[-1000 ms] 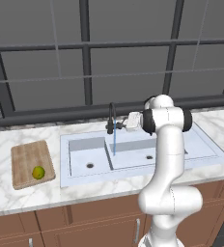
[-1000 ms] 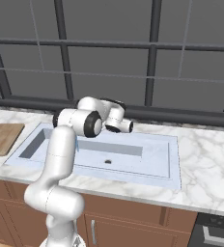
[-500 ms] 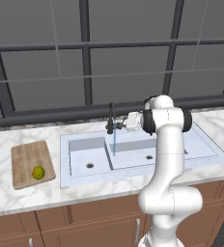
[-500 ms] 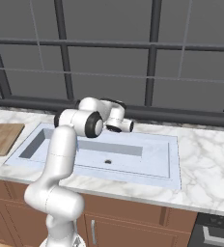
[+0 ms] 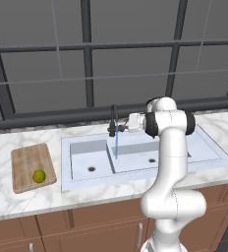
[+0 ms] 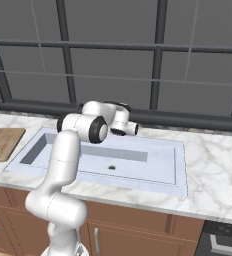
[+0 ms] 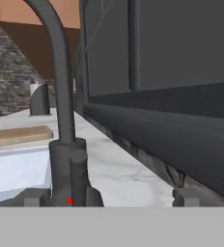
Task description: Pick the pear from the sink and place it on the cutting board to airdry. Then turn off the sink faucet.
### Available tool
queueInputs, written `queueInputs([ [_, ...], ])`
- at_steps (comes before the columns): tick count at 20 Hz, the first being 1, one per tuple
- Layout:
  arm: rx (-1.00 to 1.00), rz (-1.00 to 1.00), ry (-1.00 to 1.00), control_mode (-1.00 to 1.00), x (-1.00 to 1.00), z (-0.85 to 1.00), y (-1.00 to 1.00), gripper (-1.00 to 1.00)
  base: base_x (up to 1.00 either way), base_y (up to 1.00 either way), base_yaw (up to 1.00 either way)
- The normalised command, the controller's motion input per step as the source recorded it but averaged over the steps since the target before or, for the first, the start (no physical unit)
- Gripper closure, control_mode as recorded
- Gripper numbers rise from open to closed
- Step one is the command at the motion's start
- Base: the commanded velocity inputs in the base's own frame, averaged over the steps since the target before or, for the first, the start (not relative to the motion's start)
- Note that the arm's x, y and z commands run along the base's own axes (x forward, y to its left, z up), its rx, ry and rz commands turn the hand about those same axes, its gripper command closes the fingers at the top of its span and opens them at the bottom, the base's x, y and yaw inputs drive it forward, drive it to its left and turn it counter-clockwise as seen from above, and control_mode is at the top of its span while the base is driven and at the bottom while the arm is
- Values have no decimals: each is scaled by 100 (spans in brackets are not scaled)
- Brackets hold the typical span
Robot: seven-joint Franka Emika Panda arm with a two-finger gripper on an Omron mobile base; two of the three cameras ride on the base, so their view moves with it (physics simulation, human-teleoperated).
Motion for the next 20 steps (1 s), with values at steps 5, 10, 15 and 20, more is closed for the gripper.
queueInputs([
  [5, 4, 4, 0, -100, 15, 38, 8, -100, 0, 0, 0],
  [10, 1, 4, 0, -100, 6, 23, 23, -100, 0, 0, 0],
  [15, -2, 1, -1, -100, 0, 3, 79, -100, 0, 0, 0],
  [20, -16, 0, -1, -100, 18, 1, 100, -100, 0, 0, 0],
])
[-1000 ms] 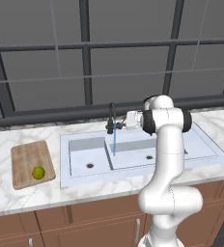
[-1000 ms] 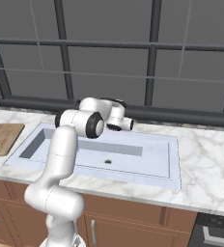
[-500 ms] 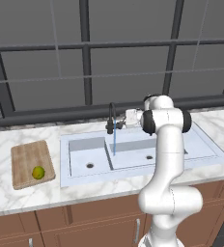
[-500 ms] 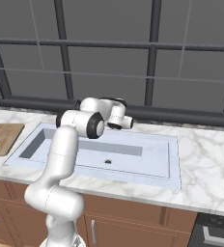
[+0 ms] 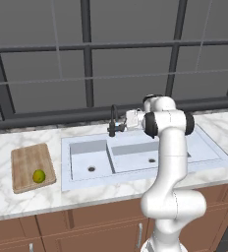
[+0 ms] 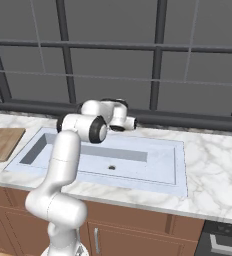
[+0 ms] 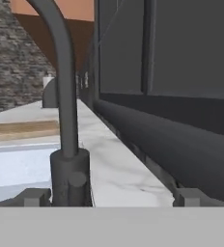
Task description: Pick the pear from the sink and place it on the cutting board to airdry. Then turn off the sink faucet.
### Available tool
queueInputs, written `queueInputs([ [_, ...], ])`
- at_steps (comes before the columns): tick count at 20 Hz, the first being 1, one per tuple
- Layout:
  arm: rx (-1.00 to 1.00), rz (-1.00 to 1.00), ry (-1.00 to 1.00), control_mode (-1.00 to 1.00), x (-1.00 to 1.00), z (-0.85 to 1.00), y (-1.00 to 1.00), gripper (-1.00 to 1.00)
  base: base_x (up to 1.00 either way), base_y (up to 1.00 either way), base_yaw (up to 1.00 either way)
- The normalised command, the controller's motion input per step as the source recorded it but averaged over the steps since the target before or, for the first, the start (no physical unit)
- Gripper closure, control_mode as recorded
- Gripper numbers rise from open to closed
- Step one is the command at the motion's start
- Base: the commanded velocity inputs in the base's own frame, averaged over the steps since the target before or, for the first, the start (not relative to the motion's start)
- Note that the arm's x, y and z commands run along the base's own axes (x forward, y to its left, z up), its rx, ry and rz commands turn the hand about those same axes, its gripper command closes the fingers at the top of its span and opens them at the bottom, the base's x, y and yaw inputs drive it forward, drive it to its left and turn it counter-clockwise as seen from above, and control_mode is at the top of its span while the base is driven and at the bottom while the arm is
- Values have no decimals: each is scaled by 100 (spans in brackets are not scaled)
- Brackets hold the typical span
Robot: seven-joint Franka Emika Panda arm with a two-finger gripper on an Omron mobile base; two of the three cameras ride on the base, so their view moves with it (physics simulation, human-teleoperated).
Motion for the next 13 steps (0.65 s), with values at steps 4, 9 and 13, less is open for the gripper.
queueInputs([
  [4, -19, 0, 0, -100, 26, 3, 100, -100, 0, 0, 0],
  [9, -18, 0, 0, -100, 19, 1, 100, -100, 0, 0, 0],
  [13, -13, 0, 0, -100, 10, 0, 94, -100, 0, 0, 0],
])
